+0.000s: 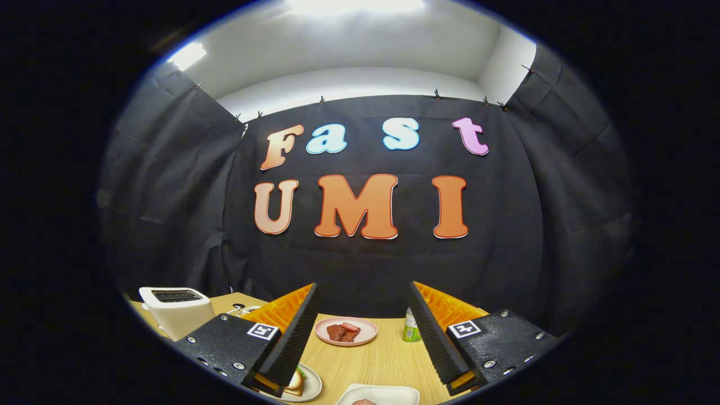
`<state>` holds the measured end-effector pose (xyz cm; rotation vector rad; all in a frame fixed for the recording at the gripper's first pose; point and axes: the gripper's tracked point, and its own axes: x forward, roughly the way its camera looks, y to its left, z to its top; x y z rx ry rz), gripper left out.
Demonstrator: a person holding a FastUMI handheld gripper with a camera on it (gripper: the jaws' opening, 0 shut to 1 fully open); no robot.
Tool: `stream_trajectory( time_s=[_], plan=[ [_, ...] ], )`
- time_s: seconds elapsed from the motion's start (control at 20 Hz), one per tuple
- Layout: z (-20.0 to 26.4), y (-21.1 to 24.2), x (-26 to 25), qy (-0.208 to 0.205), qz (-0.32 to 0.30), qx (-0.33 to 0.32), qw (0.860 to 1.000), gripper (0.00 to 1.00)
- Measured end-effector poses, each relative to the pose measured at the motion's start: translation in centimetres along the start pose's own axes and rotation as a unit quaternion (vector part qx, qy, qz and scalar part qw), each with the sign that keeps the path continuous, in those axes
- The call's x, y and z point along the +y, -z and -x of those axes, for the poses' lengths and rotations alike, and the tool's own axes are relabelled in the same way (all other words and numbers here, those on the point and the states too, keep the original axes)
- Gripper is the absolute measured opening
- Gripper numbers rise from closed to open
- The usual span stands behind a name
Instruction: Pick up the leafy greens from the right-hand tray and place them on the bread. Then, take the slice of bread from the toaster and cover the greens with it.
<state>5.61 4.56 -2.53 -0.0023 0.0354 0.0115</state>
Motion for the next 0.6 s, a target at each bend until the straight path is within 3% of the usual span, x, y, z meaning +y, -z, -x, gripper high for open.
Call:
stream_trajectory(
  time_s=[0.6],
  plan=[
    [0.2,-2.3,0.6,0.000,-0.010,-0.032,0.999,0.94]
  ],
)
